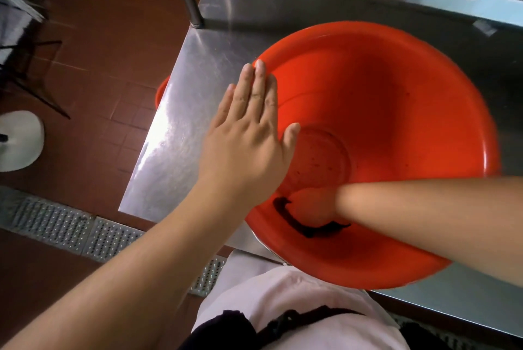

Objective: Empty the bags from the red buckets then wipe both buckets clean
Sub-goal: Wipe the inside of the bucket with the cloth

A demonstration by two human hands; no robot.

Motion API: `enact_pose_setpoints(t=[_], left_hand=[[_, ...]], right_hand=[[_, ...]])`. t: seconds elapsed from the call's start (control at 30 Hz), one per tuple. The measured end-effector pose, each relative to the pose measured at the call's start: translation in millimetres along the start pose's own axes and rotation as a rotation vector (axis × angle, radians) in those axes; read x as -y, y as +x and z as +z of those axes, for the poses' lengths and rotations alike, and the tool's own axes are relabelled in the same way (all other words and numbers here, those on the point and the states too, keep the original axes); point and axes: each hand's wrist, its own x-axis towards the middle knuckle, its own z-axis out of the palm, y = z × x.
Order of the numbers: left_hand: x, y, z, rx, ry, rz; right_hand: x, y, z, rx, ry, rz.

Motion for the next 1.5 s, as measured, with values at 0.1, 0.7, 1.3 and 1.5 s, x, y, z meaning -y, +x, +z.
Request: enact_pose_setpoints(t=[0.1, 0.7, 1.3, 1.5], left_hand=[[-1, 0, 1, -0.003, 0.003, 0.009], [-1, 1, 8, -0.037, 0.047, 0.029], [4, -1, 7, -0.031, 0.055, 0.046], [3, 4, 9, -0.049, 0.047, 0.118]], right_hand=[[7, -48, -1, -0.047, -0.053, -0.073], [-40, -33, 2, 0.366, -0.515, -0.006], [-39, -87, -5, 0.151, -0.516, -0.079], [-65, -175, -17, -0.049, -0.63, -0.087]])
